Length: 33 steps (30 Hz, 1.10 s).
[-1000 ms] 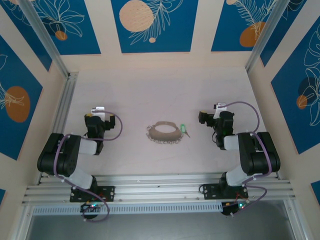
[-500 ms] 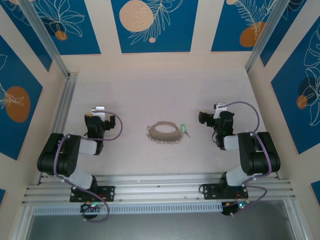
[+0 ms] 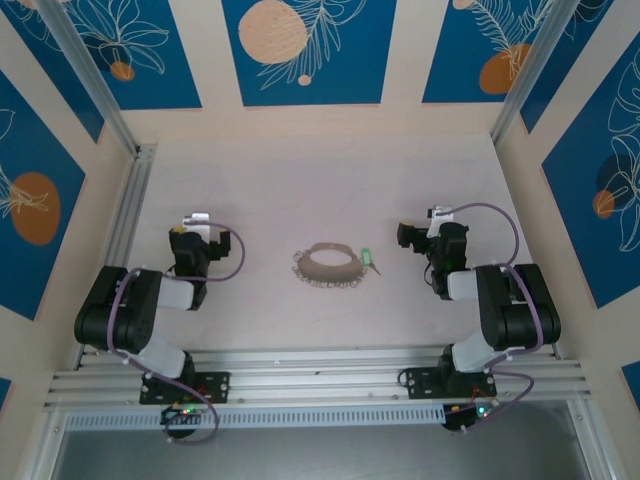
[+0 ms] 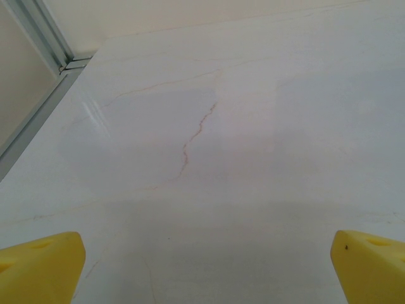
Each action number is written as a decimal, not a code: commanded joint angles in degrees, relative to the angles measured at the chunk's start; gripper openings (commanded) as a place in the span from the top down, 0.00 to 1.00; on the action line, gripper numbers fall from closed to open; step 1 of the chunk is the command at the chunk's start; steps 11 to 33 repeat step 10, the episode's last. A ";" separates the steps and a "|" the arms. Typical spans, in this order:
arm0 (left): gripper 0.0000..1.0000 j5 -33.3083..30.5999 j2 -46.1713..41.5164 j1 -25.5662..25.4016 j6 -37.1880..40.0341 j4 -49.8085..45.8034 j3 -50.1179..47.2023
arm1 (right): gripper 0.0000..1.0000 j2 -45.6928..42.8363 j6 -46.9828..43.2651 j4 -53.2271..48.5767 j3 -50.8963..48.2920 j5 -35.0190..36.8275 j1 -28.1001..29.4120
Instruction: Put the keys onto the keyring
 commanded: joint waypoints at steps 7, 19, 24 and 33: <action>0.00 0.92 0.24 0.60 -0.55 1.63 0.43 | 0.01 -0.23 -0.32 1.88 0.70 1.15 -0.18; 0.00 0.92 0.24 0.56 -0.55 1.72 0.35 | 0.01 -0.27 -0.32 1.94 0.72 1.15 -0.19; 0.00 0.92 0.24 0.56 -0.55 1.72 0.35 | 0.01 -0.27 -0.32 1.94 0.72 1.15 -0.19; 0.00 0.92 0.24 0.56 -0.55 1.72 0.35 | 0.01 -0.27 -0.32 1.94 0.72 1.15 -0.19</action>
